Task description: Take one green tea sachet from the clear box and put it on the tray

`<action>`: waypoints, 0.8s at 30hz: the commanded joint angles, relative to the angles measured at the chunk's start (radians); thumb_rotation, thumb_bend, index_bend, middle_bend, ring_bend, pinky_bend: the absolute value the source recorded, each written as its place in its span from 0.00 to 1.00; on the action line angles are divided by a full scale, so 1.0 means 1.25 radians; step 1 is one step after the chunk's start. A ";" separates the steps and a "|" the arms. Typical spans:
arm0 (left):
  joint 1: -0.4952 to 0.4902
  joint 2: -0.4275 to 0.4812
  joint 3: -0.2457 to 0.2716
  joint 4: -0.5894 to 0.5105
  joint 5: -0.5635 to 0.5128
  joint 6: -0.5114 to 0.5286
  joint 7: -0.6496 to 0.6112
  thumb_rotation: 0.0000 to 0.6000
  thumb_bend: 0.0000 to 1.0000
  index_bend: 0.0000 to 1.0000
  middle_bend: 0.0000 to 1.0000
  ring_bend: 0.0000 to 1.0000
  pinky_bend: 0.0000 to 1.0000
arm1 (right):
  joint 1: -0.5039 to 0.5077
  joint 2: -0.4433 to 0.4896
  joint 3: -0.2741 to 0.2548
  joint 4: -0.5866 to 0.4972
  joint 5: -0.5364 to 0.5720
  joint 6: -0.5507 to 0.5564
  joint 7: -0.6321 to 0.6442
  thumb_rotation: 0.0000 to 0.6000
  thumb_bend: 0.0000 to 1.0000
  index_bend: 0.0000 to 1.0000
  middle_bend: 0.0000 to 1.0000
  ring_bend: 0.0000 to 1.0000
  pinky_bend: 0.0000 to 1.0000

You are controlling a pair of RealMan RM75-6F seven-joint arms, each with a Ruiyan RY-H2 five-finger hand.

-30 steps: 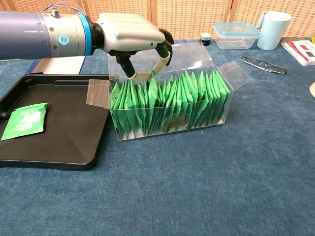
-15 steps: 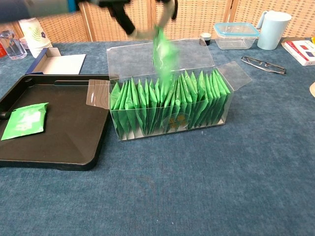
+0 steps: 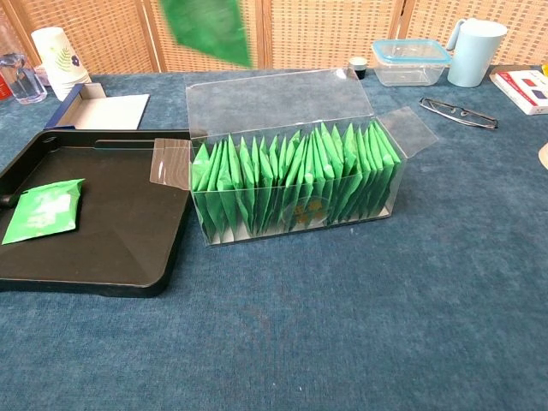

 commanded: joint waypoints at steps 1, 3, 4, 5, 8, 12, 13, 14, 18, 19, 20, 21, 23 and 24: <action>0.040 0.028 0.034 -0.014 0.005 0.011 0.004 1.00 0.41 0.69 0.30 0.11 0.20 | 0.008 0.002 0.000 -0.006 -0.004 -0.009 -0.006 0.25 0.58 0.06 0.11 0.24 0.32; 0.062 0.037 0.051 -0.010 0.002 0.013 0.006 1.00 0.41 0.69 0.30 0.11 0.20 | 0.015 0.003 0.001 -0.011 -0.007 -0.016 -0.012 0.24 0.58 0.06 0.11 0.24 0.32; 0.073 0.039 0.059 -0.007 0.000 0.013 0.003 1.00 0.41 0.69 0.30 0.11 0.20 | 0.018 0.002 0.001 -0.014 -0.008 -0.019 -0.015 0.24 0.58 0.06 0.11 0.24 0.32; 0.079 0.040 0.063 -0.003 -0.002 0.011 0.000 1.00 0.41 0.69 0.30 0.11 0.20 | 0.019 0.002 0.001 -0.016 -0.009 -0.021 -0.017 0.25 0.58 0.06 0.11 0.24 0.32; 0.101 0.038 0.080 0.019 -0.013 0.000 -0.013 1.00 0.41 0.69 0.30 0.11 0.20 | 0.026 0.001 0.001 -0.022 -0.010 -0.028 -0.027 0.25 0.58 0.06 0.11 0.24 0.32; 0.119 0.015 0.099 0.086 -0.042 -0.044 -0.022 1.00 0.41 0.69 0.30 0.11 0.20 | 0.030 0.000 -0.001 -0.033 -0.007 -0.034 -0.042 0.25 0.58 0.06 0.11 0.24 0.32; 0.119 0.005 0.100 0.101 -0.048 -0.059 -0.031 1.00 0.41 0.69 0.30 0.11 0.20 | 0.030 0.000 -0.002 -0.035 -0.005 -0.035 -0.045 0.24 0.58 0.06 0.11 0.24 0.32; 0.117 -0.004 0.101 0.115 -0.053 -0.072 -0.037 1.00 0.41 0.69 0.30 0.11 0.20 | 0.029 0.000 -0.002 -0.037 -0.004 -0.035 -0.047 0.25 0.58 0.06 0.11 0.24 0.32; 0.112 -0.035 0.100 0.152 -0.054 -0.099 -0.044 1.00 0.41 0.69 0.30 0.11 0.20 | 0.028 0.000 -0.003 -0.041 -0.002 -0.032 -0.052 0.24 0.58 0.06 0.11 0.24 0.32; 0.111 -0.043 0.100 0.161 -0.054 -0.106 -0.043 1.00 0.41 0.69 0.30 0.11 0.20 | 0.028 0.000 -0.003 -0.042 -0.002 -0.030 -0.054 0.25 0.58 0.06 0.11 0.24 0.32; 0.110 -0.048 0.100 0.168 -0.053 -0.110 -0.041 1.00 0.41 0.68 0.30 0.11 0.20 | 0.027 0.000 -0.003 -0.042 -0.001 -0.030 -0.054 0.25 0.58 0.06 0.11 0.24 0.32; 0.108 -0.055 0.100 0.178 -0.053 -0.116 -0.036 1.00 0.41 0.68 0.30 0.11 0.20 | 0.026 0.000 -0.004 -0.043 0.000 -0.029 -0.056 0.25 0.58 0.06 0.11 0.24 0.32; 0.105 -0.066 0.099 0.193 -0.056 -0.128 -0.027 1.00 0.41 0.63 0.28 0.09 0.20 | 0.025 0.001 -0.005 -0.045 0.001 -0.028 -0.057 0.25 0.58 0.06 0.11 0.24 0.32; 0.103 -0.072 0.098 0.200 -0.059 -0.135 -0.022 1.00 0.41 0.60 0.26 0.09 0.20 | 0.025 0.001 -0.005 -0.045 0.002 -0.028 -0.057 0.24 0.58 0.06 0.11 0.24 0.32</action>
